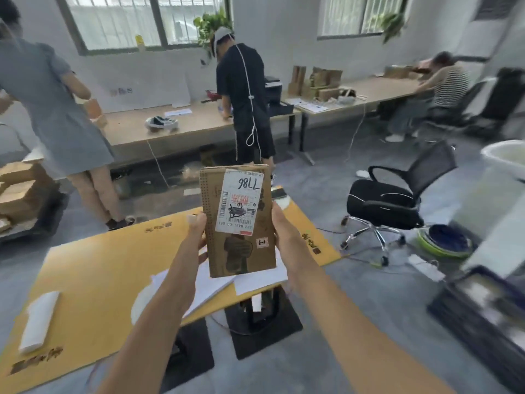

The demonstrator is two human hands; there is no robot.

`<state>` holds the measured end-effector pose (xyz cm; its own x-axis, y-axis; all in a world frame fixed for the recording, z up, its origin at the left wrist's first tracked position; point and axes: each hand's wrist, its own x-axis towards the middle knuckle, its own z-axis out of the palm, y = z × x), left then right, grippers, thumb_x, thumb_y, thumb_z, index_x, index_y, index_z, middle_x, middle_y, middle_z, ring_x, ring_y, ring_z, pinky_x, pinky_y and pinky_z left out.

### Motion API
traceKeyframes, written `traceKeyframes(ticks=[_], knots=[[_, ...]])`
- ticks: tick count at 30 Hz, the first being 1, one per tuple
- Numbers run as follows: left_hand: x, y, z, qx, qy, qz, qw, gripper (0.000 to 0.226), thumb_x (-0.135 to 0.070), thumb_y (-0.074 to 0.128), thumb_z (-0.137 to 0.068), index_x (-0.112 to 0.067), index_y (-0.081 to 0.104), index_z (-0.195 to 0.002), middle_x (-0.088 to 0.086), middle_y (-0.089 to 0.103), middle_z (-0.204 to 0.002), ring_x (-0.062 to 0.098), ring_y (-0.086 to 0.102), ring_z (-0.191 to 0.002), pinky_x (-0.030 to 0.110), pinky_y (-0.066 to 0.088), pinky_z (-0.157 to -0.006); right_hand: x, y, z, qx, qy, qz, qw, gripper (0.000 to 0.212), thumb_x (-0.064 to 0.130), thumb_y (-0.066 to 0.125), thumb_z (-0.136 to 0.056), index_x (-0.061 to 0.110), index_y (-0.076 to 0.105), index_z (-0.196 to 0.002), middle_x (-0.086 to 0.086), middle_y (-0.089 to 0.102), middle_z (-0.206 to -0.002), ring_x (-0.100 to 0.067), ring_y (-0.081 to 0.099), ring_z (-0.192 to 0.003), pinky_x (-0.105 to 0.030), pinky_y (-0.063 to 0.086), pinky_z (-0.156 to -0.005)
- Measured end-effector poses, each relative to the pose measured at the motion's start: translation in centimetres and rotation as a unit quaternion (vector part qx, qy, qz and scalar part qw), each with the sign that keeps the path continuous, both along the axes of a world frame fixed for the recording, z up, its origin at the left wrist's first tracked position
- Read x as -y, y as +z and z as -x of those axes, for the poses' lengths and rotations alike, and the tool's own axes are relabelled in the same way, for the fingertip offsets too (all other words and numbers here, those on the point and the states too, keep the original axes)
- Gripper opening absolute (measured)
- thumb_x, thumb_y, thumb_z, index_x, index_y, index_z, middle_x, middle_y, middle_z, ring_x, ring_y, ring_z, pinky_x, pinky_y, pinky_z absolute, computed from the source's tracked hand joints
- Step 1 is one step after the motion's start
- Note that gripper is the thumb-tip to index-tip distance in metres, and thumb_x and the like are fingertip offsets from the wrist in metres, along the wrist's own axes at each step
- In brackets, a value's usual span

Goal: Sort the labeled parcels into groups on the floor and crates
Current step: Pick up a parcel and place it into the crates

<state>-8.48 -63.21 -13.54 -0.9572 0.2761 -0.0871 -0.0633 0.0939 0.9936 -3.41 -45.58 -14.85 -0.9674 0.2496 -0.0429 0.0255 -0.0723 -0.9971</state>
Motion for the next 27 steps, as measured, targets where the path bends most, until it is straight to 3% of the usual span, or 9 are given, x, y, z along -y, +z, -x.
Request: traceKeyframes(ticks=[2, 5, 7, 11, 15, 18, 23, 25, 27], knots=[[-5.1, -0.2, -0.6, 0.011, -0.034, 0.006, 0.999, 0.054, -0.073, 0.033, -0.099, -0.047, 0.057, -0.139, -0.023, 0.06, -0.137, 0.006, 0.051, -0.131, 0.037, 0.038, -0.106, -4.8, -0.7, -1.7, 0.004, -0.037, -0.002, 0.999, 0.049, 0.054, 0.024, -0.112, 0.039, 0.059, -0.142, 0.017, 0.07, -0.132, 0.001, 0.062, -0.124, -0.022, 0.047, -0.103], [-12.1, -0.6, -1.4, 0.019, -0.089, 0.018, 0.996, 0.054, -0.075, 0.035, -0.098, -0.047, 0.06, -0.136, -0.021, 0.063, -0.135, 0.008, 0.054, -0.13, 0.046, 0.037, -0.115, -11.4, -1.6, -4.3, 0.014, -0.086, 0.013, 0.996, 0.05, 0.051, 0.026, -0.112, 0.03, 0.063, -0.14, 0.014, 0.073, -0.125, 0.007, 0.067, -0.109, -0.006, 0.049, -0.08], [-16.7, -0.8, -1.9, 0.021, -0.122, 0.025, 0.992, 0.053, -0.073, 0.035, -0.099, -0.046, 0.06, -0.137, -0.02, 0.062, -0.136, 0.008, 0.053, -0.13, 0.048, 0.036, -0.117, -15.3, -2.1, -6.1, 0.025, -0.123, 0.025, 0.992, 0.048, 0.052, 0.026, -0.112, 0.034, 0.064, -0.136, 0.017, 0.074, -0.122, 0.008, 0.068, -0.107, -0.006, 0.05, -0.076], [-25.0, -1.3, -2.8, 0.025, -0.189, 0.041, 0.981, 0.048, -0.068, 0.033, -0.102, -0.046, 0.059, -0.137, -0.021, 0.06, -0.136, 0.013, 0.051, -0.132, 0.047, 0.036, -0.115, -22.1, -3.7, -9.1, 0.04, -0.209, 0.045, 0.976, 0.05, 0.061, 0.028, -0.108, 0.04, 0.062, -0.138, 0.02, 0.071, -0.128, 0.003, 0.064, -0.12, -0.021, 0.049, -0.101], [-33.1, -3.0, -3.0, 0.043, -0.281, 0.069, 0.956, 0.063, -0.083, 0.034, -0.092, -0.047, 0.058, -0.138, -0.013, 0.056, -0.144, 0.019, 0.05, -0.135, 0.053, 0.034, -0.116, -28.5, -5.7, -11.5, 0.063, -0.286, 0.052, 0.955, 0.07, 0.085, 0.038, -0.092, 0.052, 0.041, -0.154, 0.022, 0.052, -0.153, -0.009, 0.044, -0.146, -0.042, 0.032, -0.121], [-39.4, -3.9, -3.4, 0.053, -0.341, 0.068, 0.936, 0.062, -0.075, 0.031, -0.096, -0.042, 0.056, -0.142, -0.018, 0.058, -0.135, 0.015, 0.05, -0.13, 0.041, 0.035, -0.108, -33.4, -7.0, -13.0, 0.073, -0.339, 0.074, 0.935, 0.071, 0.079, 0.042, -0.095, 0.048, 0.033, -0.159, 0.02, 0.046, -0.158, -0.007, 0.044, -0.145, -0.03, 0.036, -0.11], [-50.3, -5.7, -2.7, 0.065, -0.43, 0.071, 0.898, 0.068, -0.084, 0.04, -0.085, -0.044, 0.06, -0.136, -0.02, 0.066, -0.131, 0.009, 0.057, -0.127, 0.041, 0.043, -0.106, -41.2, -7.8, -14.8, 0.084, -0.421, 0.107, 0.897, 0.067, 0.071, 0.041, -0.1, 0.041, 0.035, -0.16, 0.016, 0.055, -0.152, -0.002, 0.056, -0.129, -0.018, 0.044, -0.083], [-54.3, -6.5, -2.4, 0.075, -0.462, 0.073, 0.881, 0.061, -0.081, 0.039, -0.091, -0.045, 0.061, -0.135, -0.021, 0.068, -0.128, 0.007, 0.058, -0.124, 0.038, 0.043, -0.104, -43.7, -8.0, -15.4, 0.091, -0.452, 0.123, 0.879, 0.064, 0.066, 0.039, -0.103, 0.039, 0.033, -0.161, 0.017, 0.053, -0.153, 0.002, 0.057, -0.124, -0.017, 0.044, -0.083], [-57.8, -7.0, -2.6, 0.076, -0.497, 0.077, 0.861, 0.054, -0.075, 0.037, -0.095, -0.046, 0.064, -0.132, -0.02, 0.069, -0.127, 0.009, 0.059, -0.124, 0.041, 0.043, -0.108, -46.0, -8.3, -16.1, 0.088, -0.487, 0.124, 0.86, 0.065, 0.068, 0.041, -0.103, 0.039, 0.033, -0.161, 0.017, 0.049, -0.155, -0.001, 0.053, -0.131, -0.025, 0.045, -0.098]])
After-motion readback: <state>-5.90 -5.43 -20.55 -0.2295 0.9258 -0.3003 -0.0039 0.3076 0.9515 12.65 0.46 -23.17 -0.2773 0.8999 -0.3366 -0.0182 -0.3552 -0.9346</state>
